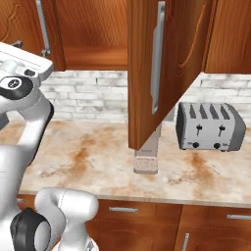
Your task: Open the cabinet and move the ladle to the pot. Then close the cabinet.
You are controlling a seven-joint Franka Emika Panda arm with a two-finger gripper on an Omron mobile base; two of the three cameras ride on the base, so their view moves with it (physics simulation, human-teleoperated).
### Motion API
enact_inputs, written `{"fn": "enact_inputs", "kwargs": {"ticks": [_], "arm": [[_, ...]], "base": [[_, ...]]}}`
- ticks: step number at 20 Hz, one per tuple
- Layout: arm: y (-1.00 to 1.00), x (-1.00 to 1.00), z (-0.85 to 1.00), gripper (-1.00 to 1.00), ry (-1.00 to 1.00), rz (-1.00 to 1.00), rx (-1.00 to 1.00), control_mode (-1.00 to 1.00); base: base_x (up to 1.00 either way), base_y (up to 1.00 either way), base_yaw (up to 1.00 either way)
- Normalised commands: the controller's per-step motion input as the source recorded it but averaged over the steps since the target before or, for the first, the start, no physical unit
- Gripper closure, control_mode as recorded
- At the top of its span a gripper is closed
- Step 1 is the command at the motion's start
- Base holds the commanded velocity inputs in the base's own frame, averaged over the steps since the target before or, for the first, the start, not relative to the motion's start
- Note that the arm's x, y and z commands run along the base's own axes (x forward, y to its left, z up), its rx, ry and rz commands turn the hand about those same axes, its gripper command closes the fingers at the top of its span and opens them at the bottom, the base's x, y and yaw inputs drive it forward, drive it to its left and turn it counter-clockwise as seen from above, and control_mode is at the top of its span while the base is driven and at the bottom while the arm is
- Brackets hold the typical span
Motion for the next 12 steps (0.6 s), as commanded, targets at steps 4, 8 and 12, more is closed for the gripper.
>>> {"fn": "enact_inputs", "kwargs": {"ticks": [4, 8, 12], "arm": [[-0.41, -1.0, 0.55, -1.0, 0.13, -0.01, 0.04, -1.0], [-0.4, -1.0, 0.54, -1.0, 0.36, -0.09, 0.04, -1.0], [-0.41, -1.0, 0.53, -1.0, 0.46, -0.15, 0.03, -1.0]], "base": [[0.0, 0.0, 0.0], [0.0, 0.0, 0.0], [0.0, 0.0, 0.0]]}}
